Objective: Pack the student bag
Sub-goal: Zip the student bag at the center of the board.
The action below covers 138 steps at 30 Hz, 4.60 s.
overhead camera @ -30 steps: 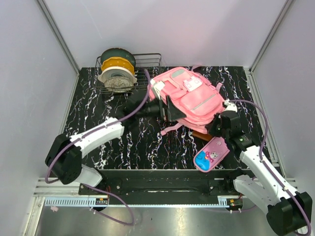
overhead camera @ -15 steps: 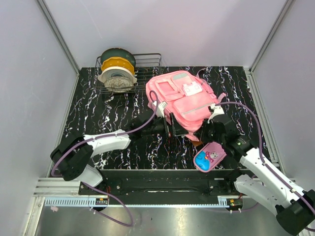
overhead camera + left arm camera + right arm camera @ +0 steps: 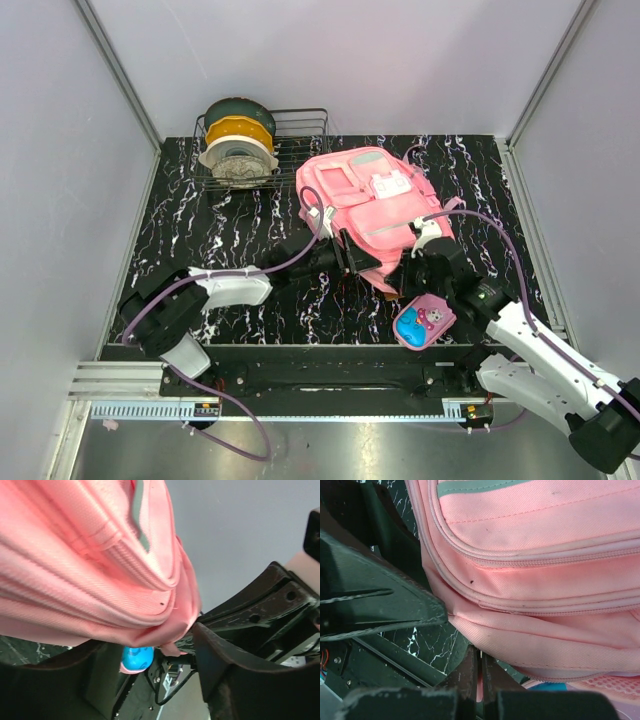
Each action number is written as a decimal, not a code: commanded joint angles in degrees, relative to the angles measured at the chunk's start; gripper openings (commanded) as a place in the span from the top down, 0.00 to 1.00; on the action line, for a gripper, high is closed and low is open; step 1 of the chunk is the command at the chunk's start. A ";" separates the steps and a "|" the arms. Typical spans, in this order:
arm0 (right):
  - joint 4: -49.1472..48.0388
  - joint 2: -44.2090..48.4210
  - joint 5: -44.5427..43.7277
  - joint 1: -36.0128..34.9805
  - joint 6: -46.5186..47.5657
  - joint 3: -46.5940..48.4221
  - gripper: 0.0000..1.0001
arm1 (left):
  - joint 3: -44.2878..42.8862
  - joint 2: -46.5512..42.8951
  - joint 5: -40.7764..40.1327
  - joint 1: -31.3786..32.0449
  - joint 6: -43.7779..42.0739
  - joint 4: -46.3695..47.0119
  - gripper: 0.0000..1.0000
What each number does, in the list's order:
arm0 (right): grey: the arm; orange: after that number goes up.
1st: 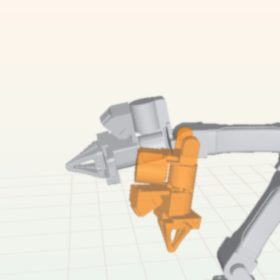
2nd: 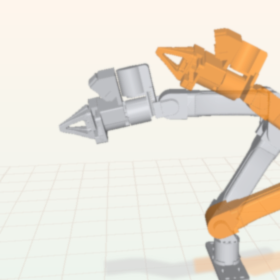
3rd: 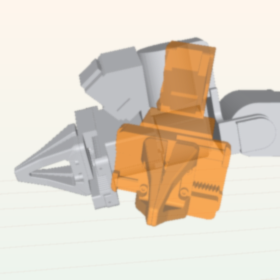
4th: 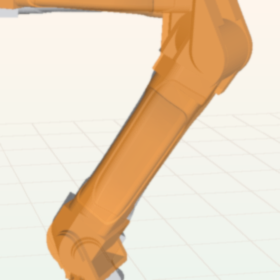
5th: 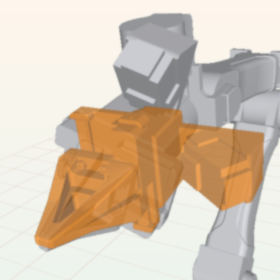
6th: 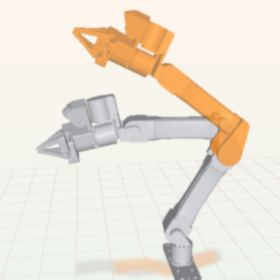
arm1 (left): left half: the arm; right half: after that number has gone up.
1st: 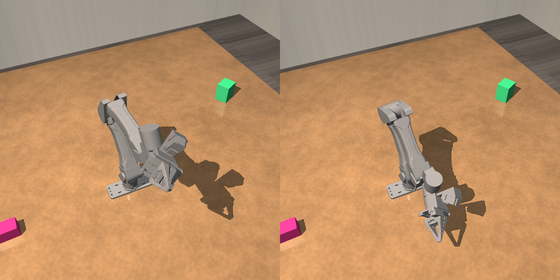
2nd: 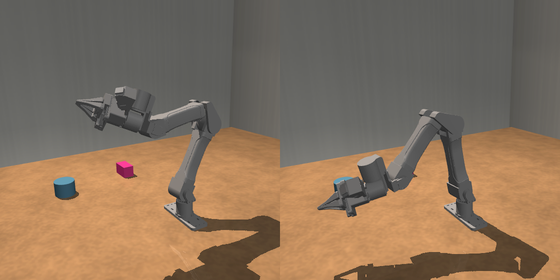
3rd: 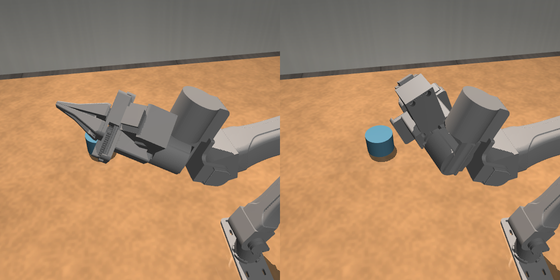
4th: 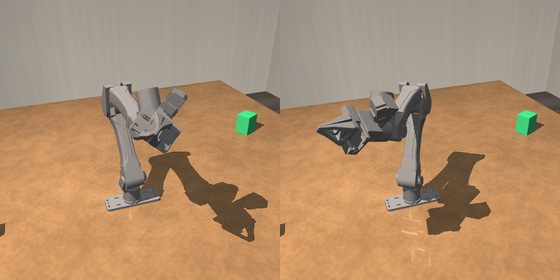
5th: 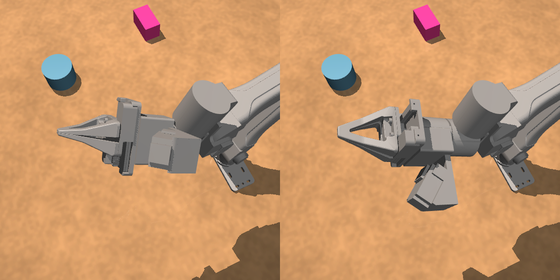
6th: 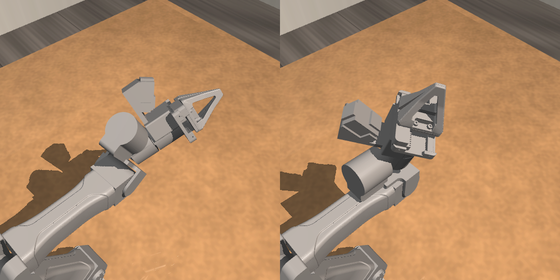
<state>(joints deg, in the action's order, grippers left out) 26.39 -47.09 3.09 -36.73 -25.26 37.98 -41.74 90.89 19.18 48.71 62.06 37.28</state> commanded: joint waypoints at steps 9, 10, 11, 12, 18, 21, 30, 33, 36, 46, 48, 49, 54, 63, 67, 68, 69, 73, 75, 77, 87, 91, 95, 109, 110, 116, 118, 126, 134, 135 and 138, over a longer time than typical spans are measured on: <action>-7.59 0.51 3.59 -1.85 -0.41 3.33 1.00 | 4.47 -1.77 0.33 -1.60 1.66 8.78 1.00; -7.32 0.68 2.63 -1.85 -0.41 3.33 1.00 | 4.99 -2.55 0.51 -2.21 1.48 8.26 1.00; -6.71 0.86 1.84 -1.85 -0.58 3.33 1.00 | 5.43 -3.17 0.68 -2.82 1.40 7.90 1.00; -6.36 0.95 0.87 -1.85 -0.50 3.33 1.00 | 6.22 -3.87 0.77 -3.53 1.57 8.25 1.00; -3.63 -0.37 -7.48 -1.85 -1.29 2.37 1.00 | 11.94 -14.85 6.30 -14.24 -2.27 -0.31 1.00; -4.94 -1.16 -7.58 -1.94 -1.81 2.02 1.00 | 10.37 -22.67 5.43 -16.89 -10.16 -14.00 1.00; -6.70 -5.82 -9.59 -1.85 -0.85 3.24 1.00 | 5.43 -33.67 14.46 -32.50 -21.90 -33.50 1.00; -6.53 -5.91 -9.60 -1.85 -1.02 3.33 1.00 | 6.23 -34.90 19.12 -38.31 -20.93 -32.53 0.98; -6.70 -4.68 -6.98 -1.85 -0.76 3.42 1.00 | 5.18 -33.77 22.29 -40.62 -21.98 -34.02 0.69; -13.46 -6.61 3.68 -4.57 -5.06 3.60 1.00 | 5.35 -38.85 17.40 -35.89 -18.83 -36.13 0.01; -14.70 -7.57 2.54 -6.67 -5.77 4.47 1.00 | 7.09 -41.39 12.49 -30.38 -16.45 -36.92 0.01; -15.49 -9.06 2.18 -7.38 -5.68 5.17 1.00 | 7.98 -42.28 10.46 -28.25 -15.49 -37.10 0.01; -16.63 -14.51 -1.41 -12.57 -4.63 10.62 1.00 | 16.93 -52.28 -1.05 -20.33 -7.84 -39.82 0.01; -19.01 -21.37 -1.77 -17.76 -2.88 15.63 1.00 | 21.78 -66.62 -9.23 -18.39 -2.30 -51.77 0.01; -19.27 -24.09 -2.83 -19.43 -2.78 16.43 1.00 | 21.08 -71.11 -12.76 -18.39 0.16 -57.04 0.01; -19.53 -24.19 -2.83 -19.69 -2.96 16.17 1.00 | 20.91 -71.64 -13.20 -18.39 1.21 -58.88 0.01; -20.58 -24.19 -2.83 -20.04 -3.22 15.90 1.00 | 20.82 -71.82 -14.86 -18.39 1.57 -60.03 0.01; -21.29 -24.63 -4.59 -20.40 -3.40 15.46 1.00 | 22.13 -70.68 -17.24 -18.39 4.28 -61.01 0.01; -21.99 -24.80 -4.59 -20.66 -3.48 15.55 1.00 | 23.10 -68.49 -17.33 -18.39 6.31 -58.29 0.01; -22.09 -25.15 -4.41 -20.84 -3.14 15.81 1.00 | 22.67 -65.25 -17.95 -18.21 6.15 -56.71 0.01; -22.61 -24.54 -4.24 -21.54 -2.17 15.20 1.00 | 23.01 -51.88 -16.29 -18.03 5.96 -38.78 0.52; -22.97 -23.84 -3.27 -21.54 -0.85 14.14 1.00 | 21.97 -49.58 -15.05 -18.47 5.09 -39.02 0.89; -18.32 -22.09 -5.98 -21.54 0.38 12.66 1.00 | 20.29 -54.83 -15.58 -23.29 0.27 -45.97 1.00; -1.36 -8.19 -11.15 -21.28 -12.61 0.88 1.00 | 9.67 -44.85 11.57 -53.26 -14.24 -42.72 1.00; 0.14 -8.19 -13.01 -21.28 -13.50 0.61 1.00 | 8.52 -44.23 14.54 -55.80 -14.95 -43.34 1.00; 7.18 -7.68 -23.83 -16.20 -19.83 1.13 1.00 | 2.54 -42.46 21.76 -63.28 -18.29 -47.12 1.00; 6.14 -6.61 -24.28 -13.91 -20.27 1.22 1.00 | 2.10 -42.20 23.35 -63.91 -17.16 -45.73 1.00; -5.38 -6.52 -10.58 -11.43 -10.69 1.13 1.00 | 3.33 -38.78 31.88 -64.70 -16.62 -42.63 0.39; -18.56 -13.52 15.52 -11.52 -10.95 1.92 0.66 | 3.68 -45.27 28.65 -64.09 -28.21 -57.82 0.01; -18.48 -15.12 16.93 -11.52 -10.69 2.71 0.66 | 3.68 -46.84 28.37 -63.92 -28.75 -60.63 0.01; -19.18 -19.35 19.23 -13.27 -9.64 4.56 0.64 | 5.17 -50.79 26.70 -61.99 -28.93 -65.03 0.01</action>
<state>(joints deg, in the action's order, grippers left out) 12.56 -62.02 12.60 -48.21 -36.75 39.09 -34.76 45.34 47.55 -14.92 36.97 -22.63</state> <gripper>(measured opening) 0.351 0.988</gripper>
